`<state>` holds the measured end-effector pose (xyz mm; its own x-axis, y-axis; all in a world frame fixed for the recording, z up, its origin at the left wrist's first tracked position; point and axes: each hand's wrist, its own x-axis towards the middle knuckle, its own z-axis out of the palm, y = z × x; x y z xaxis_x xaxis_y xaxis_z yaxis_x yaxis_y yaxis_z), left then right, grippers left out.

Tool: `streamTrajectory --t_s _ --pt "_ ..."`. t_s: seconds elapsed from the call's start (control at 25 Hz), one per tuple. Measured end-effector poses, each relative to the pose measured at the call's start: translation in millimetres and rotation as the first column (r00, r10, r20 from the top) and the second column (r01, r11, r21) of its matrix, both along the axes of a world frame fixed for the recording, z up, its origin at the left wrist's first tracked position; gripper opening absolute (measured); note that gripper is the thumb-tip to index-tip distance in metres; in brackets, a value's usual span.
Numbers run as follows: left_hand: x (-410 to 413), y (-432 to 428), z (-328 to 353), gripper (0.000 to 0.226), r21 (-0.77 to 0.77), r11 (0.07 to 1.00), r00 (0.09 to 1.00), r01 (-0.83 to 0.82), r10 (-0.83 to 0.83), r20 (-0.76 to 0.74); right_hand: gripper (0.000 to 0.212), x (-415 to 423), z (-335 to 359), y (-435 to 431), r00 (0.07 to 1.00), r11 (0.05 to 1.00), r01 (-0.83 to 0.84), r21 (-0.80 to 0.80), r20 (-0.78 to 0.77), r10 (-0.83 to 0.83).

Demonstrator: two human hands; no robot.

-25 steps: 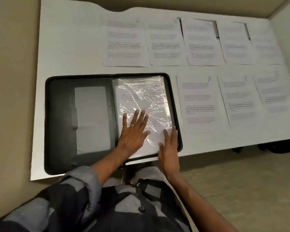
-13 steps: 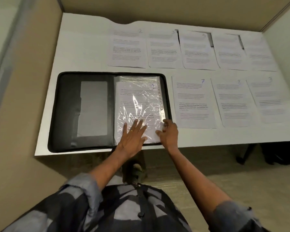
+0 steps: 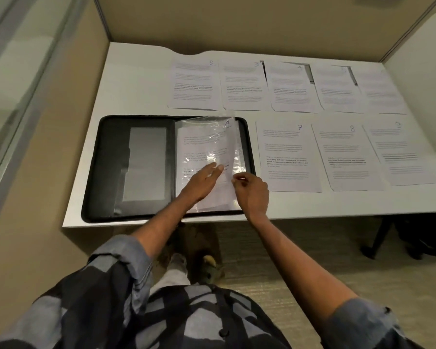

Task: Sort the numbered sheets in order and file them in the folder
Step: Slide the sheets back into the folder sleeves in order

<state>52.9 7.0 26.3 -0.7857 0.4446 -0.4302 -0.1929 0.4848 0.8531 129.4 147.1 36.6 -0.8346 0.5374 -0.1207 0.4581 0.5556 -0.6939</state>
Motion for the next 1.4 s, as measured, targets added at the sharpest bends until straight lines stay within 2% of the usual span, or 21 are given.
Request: streamTrajectory --t_s 0.08,0.12,0.2,0.32,0.4,0.52,0.64,0.72,0.8,0.88,1.0,1.12,1.28,1.4 --pt "-9 0 23 0.079 0.133 0.973 0.982 -0.187 0.181 0.059 0.022 -3 13 -12 0.989 0.984 -0.096 -0.148 -0.124 0.077" --pt "-15 -4 36 0.083 0.161 0.956 0.970 -0.245 0.241 0.039 0.022 -4 21 -21 0.975 0.964 -0.159 -0.214 -0.188 0.119" --pt "-26 -18 59 0.088 0.101 0.965 0.959 -0.241 0.252 -0.125 0.021 -6 35 -42 0.942 0.908 -0.277 -0.313 -0.275 0.193" --pt "-39 -53 77 0.084 -0.073 0.974 0.911 -0.213 0.171 -0.375 0.026 -14 43 -64 0.890 0.819 -0.418 -0.393 -0.357 0.283" --pt "-43 -84 81 0.084 -0.126 0.961 0.883 -0.247 0.170 -0.438 0.028 -21 40 -69 0.862 0.787 -0.482 -0.384 -0.366 0.350" --pt "-42 -125 75 0.087 -0.157 0.939 0.839 -0.308 0.190 -0.510 0.033 -32 18 -70 0.822 0.775 -0.568 -0.278 -0.229 0.521" --pt "-36 -151 55 0.086 -0.304 0.884 0.773 -0.356 0.095 -0.628 0.043 -38 -8 -70 0.692 0.697 -0.713 -0.075 0.087 0.717" --pt "-34 -161 30 0.086 -0.466 0.813 0.759 -0.347 -0.049 -0.650 0.049 -36 -17 -66 0.619 0.634 -0.773 -0.006 0.207 0.757" --pt "-31 -166 3 0.087 -0.604 0.715 0.740 -0.354 -0.180 -0.647 0.052 -35 -25 -55 0.587 0.600 -0.799 0.038 0.262 0.766" --pt "-22 -166 -17 0.087 -0.659 0.654 0.754 -0.372 -0.202 -0.625 0.056 -39 -31 -42 0.566 0.576 -0.814 0.072 0.324 0.758" --pt "-12 -162 -47 0.088 -0.662 0.691 0.832 -0.290 -0.159 -0.531 0.060 -57 -42 -23 0.575 0.589 -0.802 0.099 0.394 0.717" --pt "-15 -163 -74 0.090 -0.658 0.728 0.864 -0.191 -0.194 -0.465 0.061 -92 -47 -8 0.616 0.618 -0.774 0.142 0.396 0.681" --pt "-34 -169 -88 0.089 -0.572 0.807 0.856 -0.147 -0.187 -0.483 0.061 -157 -48 9 0.712 0.691 -0.696 0.195 0.312 0.629" --pt "-82 -155 -82 0.084 -0.489 0.860 0.829 -0.145 -0.164 -0.535 0.061 -211 -47 22 0.784 0.765 -0.617 0.184 0.231 0.577"
